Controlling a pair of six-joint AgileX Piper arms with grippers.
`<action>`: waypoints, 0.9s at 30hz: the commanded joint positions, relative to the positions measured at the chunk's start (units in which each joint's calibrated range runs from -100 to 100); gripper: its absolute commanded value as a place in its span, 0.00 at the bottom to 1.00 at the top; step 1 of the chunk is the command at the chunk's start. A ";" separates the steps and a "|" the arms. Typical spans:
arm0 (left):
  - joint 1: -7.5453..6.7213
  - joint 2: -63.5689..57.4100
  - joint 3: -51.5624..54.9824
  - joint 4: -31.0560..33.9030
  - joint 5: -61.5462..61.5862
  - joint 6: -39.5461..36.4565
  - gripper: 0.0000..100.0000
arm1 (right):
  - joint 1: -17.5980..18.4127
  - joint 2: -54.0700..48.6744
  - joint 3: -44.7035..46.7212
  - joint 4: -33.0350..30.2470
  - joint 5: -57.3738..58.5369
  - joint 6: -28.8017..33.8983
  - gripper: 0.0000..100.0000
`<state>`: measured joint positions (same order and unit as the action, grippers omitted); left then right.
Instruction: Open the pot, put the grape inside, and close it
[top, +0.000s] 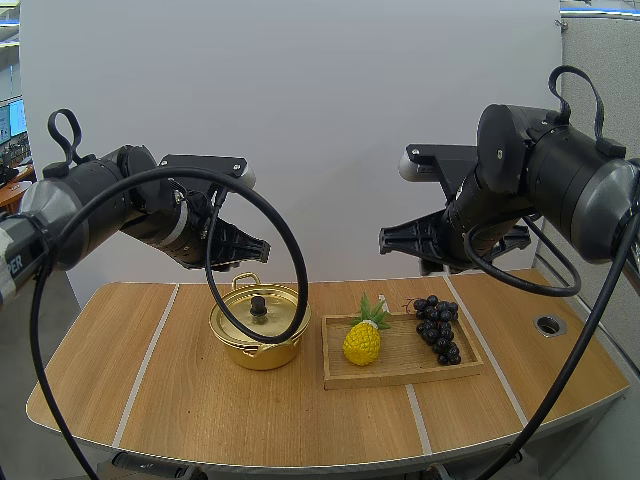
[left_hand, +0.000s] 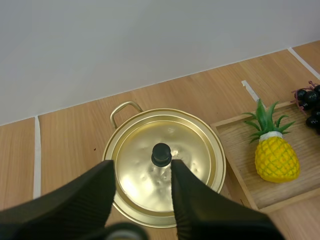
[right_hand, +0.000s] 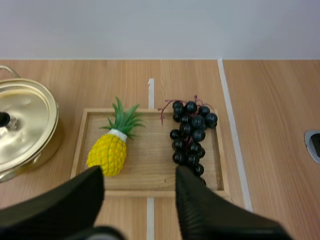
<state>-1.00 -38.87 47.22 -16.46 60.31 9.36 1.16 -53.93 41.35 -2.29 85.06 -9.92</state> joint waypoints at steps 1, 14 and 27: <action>-0.19 0.93 -0.21 -0.95 -0.17 3.59 1.00 | -0.13 -0.20 0.04 -0.22 -4.91 0.33 1.00; -0.19 4.55 -0.21 -1.98 0.55 12.11 1.00 | -0.13 -0.20 0.04 -0.22 -5.07 0.33 1.00; -3.02 14.52 -12.61 -3.02 9.50 17.38 1.00 | -0.13 -0.20 0.04 -0.22 -5.07 0.33 1.00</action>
<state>-3.68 -26.78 38.06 -18.48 66.28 26.37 1.16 -53.68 41.35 -2.29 80.86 -9.81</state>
